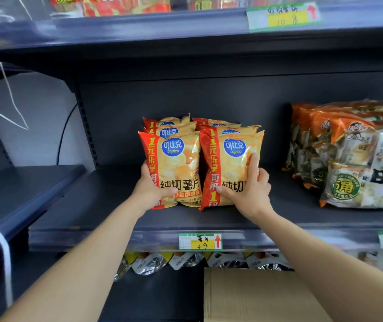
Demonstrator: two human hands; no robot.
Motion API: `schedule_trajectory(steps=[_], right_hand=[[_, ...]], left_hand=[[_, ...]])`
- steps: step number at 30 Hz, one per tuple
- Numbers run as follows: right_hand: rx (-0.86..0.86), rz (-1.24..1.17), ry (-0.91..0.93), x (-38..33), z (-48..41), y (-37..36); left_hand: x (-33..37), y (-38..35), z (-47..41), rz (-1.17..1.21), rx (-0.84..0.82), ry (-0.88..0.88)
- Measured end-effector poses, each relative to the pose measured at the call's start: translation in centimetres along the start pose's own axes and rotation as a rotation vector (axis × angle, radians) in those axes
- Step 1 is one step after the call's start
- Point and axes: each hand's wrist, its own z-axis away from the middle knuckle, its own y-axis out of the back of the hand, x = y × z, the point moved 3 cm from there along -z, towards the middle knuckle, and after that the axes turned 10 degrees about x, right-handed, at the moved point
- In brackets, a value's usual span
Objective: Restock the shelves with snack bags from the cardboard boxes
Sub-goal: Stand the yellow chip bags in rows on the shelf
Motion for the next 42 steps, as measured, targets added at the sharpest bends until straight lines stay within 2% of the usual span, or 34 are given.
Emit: schedule_trajectory(steps=[5,8,12,14,16,19,23,27,33,37,42], right_hand=[[0.108,0.024,0.044,0.1,0.3,1.3],[0.152,-0.003,0.081,0.1,0.5,2.5],[0.198,0.015,0.108,0.9,0.5,4.9],[0.245,0.048,0.094,2.1,0.2,6.7],[0.302,0.073,0.055,3.8,-0.3,8.9],[0.388,0.119,-0.005,6.8,-1.2,12.6],[0.429,0.208,-0.132,11.6,-3.0,17.5],[0.362,0.208,-0.243,15.5,-5.0,21.0],[0.164,0.176,-0.242,19.2,-7.4,22.1],[0.188,0.156,-0.270,19.5,-8.3,21.2],[0.232,0.179,-0.290,19.7,-8.8,20.2]], left_hand=[[0.4,0.6,1.5,-0.056,0.064,0.036],[1.0,1.1,2.9,-0.104,0.159,0.008],[3.3,0.9,4.9,-0.211,0.393,-0.144],[5.7,-0.6,6.5,-0.219,0.436,-0.275],[8.3,-3.5,8.5,-0.173,0.341,-0.408],[11.7,-9.7,11.4,-0.156,0.086,-0.549],[15.0,-18.2,14.0,-0.165,-0.201,-0.610],[17.2,-25.0,15.0,-0.190,-0.378,-0.585],[17.6,-31.6,13.6,-0.134,-0.393,-0.444],[17.3,-33.8,12.0,-0.220,-0.305,-0.427],[17.3,-34.7,10.9,-0.218,-0.255,-0.418]])
